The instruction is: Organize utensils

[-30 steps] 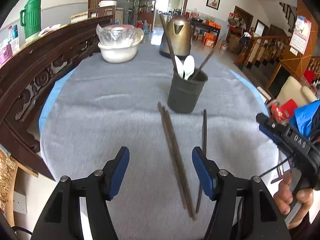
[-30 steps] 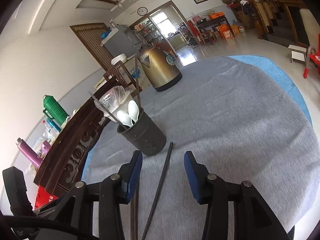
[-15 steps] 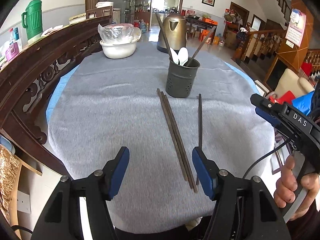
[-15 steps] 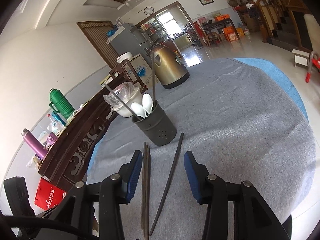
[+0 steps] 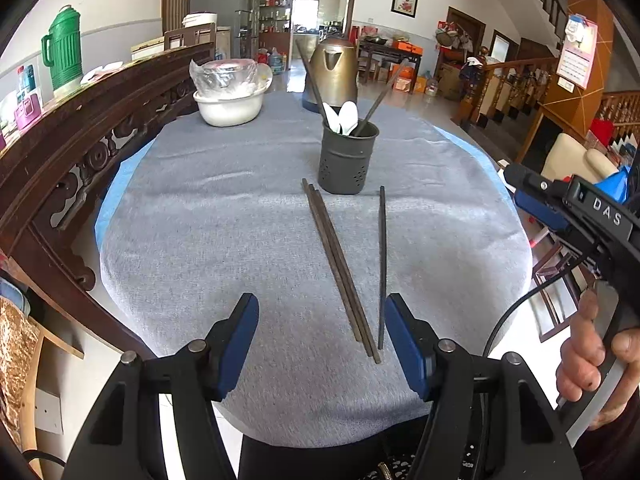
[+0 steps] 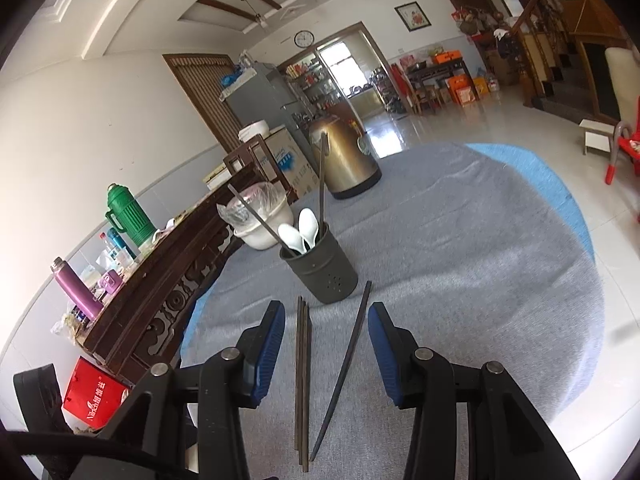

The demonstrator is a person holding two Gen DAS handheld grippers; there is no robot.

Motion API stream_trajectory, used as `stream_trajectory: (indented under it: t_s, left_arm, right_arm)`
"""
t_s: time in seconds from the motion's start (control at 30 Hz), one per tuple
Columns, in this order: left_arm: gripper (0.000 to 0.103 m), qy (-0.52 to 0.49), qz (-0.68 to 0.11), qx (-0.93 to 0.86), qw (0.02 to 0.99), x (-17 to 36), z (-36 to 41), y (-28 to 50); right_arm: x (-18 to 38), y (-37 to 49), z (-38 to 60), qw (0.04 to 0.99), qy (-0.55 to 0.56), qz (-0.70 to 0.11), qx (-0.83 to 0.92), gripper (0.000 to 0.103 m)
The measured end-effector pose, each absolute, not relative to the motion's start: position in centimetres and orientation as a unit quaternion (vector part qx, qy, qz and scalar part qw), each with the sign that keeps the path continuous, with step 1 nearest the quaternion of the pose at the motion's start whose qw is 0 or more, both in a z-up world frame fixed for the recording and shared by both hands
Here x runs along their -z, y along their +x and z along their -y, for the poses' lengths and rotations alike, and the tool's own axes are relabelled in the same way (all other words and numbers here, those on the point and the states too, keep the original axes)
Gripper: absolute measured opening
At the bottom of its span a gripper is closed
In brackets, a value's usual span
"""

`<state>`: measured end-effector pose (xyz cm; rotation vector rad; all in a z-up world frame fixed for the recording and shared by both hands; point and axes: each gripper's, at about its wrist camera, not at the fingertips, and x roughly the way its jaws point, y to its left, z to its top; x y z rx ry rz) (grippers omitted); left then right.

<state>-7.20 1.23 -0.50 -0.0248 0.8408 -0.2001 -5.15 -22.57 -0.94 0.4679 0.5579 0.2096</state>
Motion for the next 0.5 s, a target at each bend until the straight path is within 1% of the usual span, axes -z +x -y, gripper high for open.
stream_trajectory:
  t_s: [0.27,0.5]
  left_arm:
    - [0.066,-0.017,-0.393,0.092,0.915,-0.2,-2.1,-7.8]
    - [0.066,-0.027,-0.394,0.078,0.915,-0.3,-2.5,-6.9]
  right_arm:
    - [-0.5,-6.0,21.9,0.936,0.221,-0.252,-0.108,0.047]
    - [-0.3,-5.9,21.2,0.936,0.206,-0.260,-0.117,0.047]
